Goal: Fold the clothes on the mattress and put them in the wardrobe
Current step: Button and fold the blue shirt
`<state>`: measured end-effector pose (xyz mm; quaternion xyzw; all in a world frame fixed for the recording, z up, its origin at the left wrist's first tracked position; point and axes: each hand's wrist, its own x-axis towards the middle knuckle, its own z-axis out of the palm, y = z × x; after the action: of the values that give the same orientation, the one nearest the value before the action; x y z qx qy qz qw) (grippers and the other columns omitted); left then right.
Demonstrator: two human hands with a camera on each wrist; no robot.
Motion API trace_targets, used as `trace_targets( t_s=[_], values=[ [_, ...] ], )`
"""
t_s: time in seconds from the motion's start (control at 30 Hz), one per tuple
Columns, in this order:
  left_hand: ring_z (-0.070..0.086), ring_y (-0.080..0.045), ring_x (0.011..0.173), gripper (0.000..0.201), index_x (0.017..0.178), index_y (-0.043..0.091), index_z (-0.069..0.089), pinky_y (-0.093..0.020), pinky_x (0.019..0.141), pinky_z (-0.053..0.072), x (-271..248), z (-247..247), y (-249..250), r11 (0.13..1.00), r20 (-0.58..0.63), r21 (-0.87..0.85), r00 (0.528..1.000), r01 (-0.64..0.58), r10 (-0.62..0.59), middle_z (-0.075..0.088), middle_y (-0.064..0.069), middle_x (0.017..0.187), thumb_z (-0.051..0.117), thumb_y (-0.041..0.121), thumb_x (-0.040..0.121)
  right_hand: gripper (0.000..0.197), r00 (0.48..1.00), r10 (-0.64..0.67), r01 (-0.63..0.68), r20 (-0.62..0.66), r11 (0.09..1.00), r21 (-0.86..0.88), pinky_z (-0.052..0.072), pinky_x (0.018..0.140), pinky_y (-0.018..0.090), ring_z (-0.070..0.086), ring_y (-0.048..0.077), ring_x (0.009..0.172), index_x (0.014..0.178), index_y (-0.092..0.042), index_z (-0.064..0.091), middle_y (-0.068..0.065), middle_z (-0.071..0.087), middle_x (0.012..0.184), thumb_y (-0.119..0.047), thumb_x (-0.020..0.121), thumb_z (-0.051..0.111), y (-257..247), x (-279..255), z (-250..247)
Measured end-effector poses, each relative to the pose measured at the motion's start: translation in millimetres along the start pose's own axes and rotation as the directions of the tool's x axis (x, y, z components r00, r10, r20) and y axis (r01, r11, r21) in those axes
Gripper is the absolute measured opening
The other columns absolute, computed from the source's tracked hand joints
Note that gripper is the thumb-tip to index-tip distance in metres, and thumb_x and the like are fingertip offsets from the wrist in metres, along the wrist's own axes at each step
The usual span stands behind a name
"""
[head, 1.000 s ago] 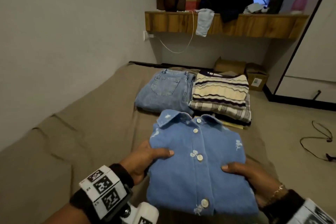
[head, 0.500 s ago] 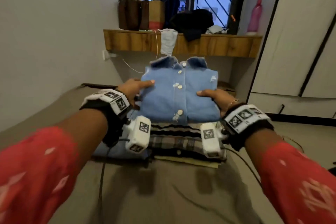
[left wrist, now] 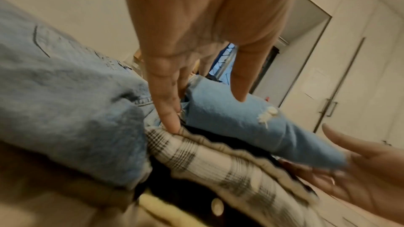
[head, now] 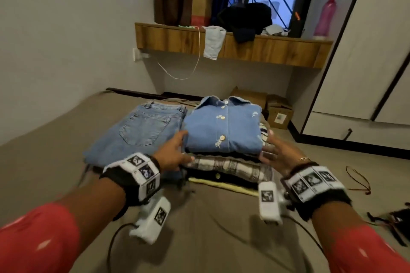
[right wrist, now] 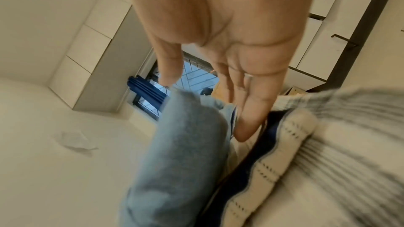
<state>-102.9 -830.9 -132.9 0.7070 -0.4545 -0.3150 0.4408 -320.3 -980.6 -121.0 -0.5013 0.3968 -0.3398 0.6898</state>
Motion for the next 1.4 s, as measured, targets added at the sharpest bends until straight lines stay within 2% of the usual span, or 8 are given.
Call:
trace_targets(
  t_s=[0.1,0.2,0.3,0.43,0.7,0.87,1.07,1.4],
  values=[
    [0.041,-0.022,0.129,0.073,0.142,0.018,0.025,-0.015,0.093,0.031,-62.5,-4.3,-17.9,0.922,0.139,0.371,0.988,-0.111,0.063,0.039,-0.010,0.142,0.066,0.007,0.083,0.063,1.000,-0.003,0.004,0.026,0.999,-0.044,0.049,0.050,0.020,0.050,0.018,0.069,0.095,-0.009,0.056,0.010,0.054,0.089,-0.046,0.053,0.084,23.9,-57.9,-8.7],
    [0.031,-0.016,0.134,0.075,0.145,0.020,0.022,-0.015,0.102,0.025,-131.4,6.7,-39.1,0.754,0.317,0.622,0.948,-0.210,0.002,0.030,-0.002,0.148,0.067,0.025,0.084,0.055,0.982,0.040,0.028,0.183,0.936,-0.352,0.044,0.070,0.020,0.053,0.015,0.084,0.123,-0.006,0.051,0.004,0.058,0.100,-0.022,0.075,0.074,60.6,-127.6,-2.6],
    [0.022,-0.021,0.138,0.092,0.147,0.021,0.013,-0.027,0.111,0.024,-189.1,27.8,-57.9,0.636,0.457,0.731,0.870,-0.247,-0.186,0.019,-0.005,0.151,0.068,0.046,0.079,0.089,0.842,0.218,0.372,0.494,0.428,-0.823,0.030,0.105,0.020,0.032,0.017,0.133,0.143,-0.016,0.028,0.011,0.028,0.149,-0.051,0.073,0.070,101.0,-188.4,-1.6],
    [-0.020,-0.031,0.141,0.125,0.146,0.021,-0.018,-0.050,0.113,0.013,-229.7,43.6,-67.4,0.499,0.501,0.833,0.712,-0.241,-0.492,-0.028,-0.013,0.151,0.073,0.055,0.068,0.106,0.663,0.529,0.722,0.530,-0.265,-0.639,-0.002,0.112,0.053,-0.018,0.027,0.141,0.144,-0.036,-0.014,0.004,-0.027,0.152,-0.057,0.076,0.064,136.0,-216.0,-15.9],
    [-0.035,-0.042,0.131,0.155,0.117,0.015,-0.053,-0.075,0.096,0.018,-238.4,73.3,-96.9,0.325,0.334,0.930,0.760,-0.170,-0.557,-0.046,-0.025,0.136,0.081,0.055,0.049,0.114,0.675,0.412,0.736,0.612,-0.434,-0.520,0.035,0.076,0.074,0.036,0.046,0.129,0.147,-0.024,0.013,0.020,0.033,0.145,-0.087,0.053,0.023,186.6,-202.0,-45.4],
    [0.023,-0.048,0.132,0.177,0.147,0.006,0.008,-0.080,0.065,0.031,-235.1,68.8,-105.8,0.298,0.263,0.951,0.731,-0.085,-0.630,0.021,-0.036,0.143,0.075,0.065,-0.007,0.142,0.654,0.377,0.754,0.656,-0.262,-0.602,0.013,0.084,0.076,0.025,0.041,0.130,0.148,-0.026,0.003,0.017,0.027,0.146,-0.087,0.031,0.057,200.7,-207.3,-40.4],
    [-0.033,-0.042,0.131,0.149,0.108,0.014,-0.061,-0.076,0.097,0.011,-228.4,90.2,-89.9,0.253,0.186,0.967,0.691,-0.005,-0.699,-0.059,-0.024,0.118,0.072,0.060,0.060,0.138,0.609,0.484,0.730,0.628,-0.033,-0.683,-0.014,0.098,0.068,0.005,0.037,0.136,0.137,-0.029,0.034,0.011,0.021,0.151,-0.073,0.012,0.074,199.2,-205.3,-27.6],
    [-0.030,-0.038,0.135,0.101,0.139,0.016,-0.031,-0.078,0.096,0.005,-214.5,105.4,-95.2,0.145,0.119,0.989,0.598,-0.004,-0.793,-0.051,-0.021,0.129,0.054,0.033,0.088,0.135,0.593,0.583,0.699,0.555,-0.030,-0.714,-0.031,0.089,0.068,-0.032,0.035,0.135,0.144,-0.033,0.018,0.010,-0.003,0.155,-0.069,0.029,0.078,198.4,-195.5,-13.5]
  ],
)
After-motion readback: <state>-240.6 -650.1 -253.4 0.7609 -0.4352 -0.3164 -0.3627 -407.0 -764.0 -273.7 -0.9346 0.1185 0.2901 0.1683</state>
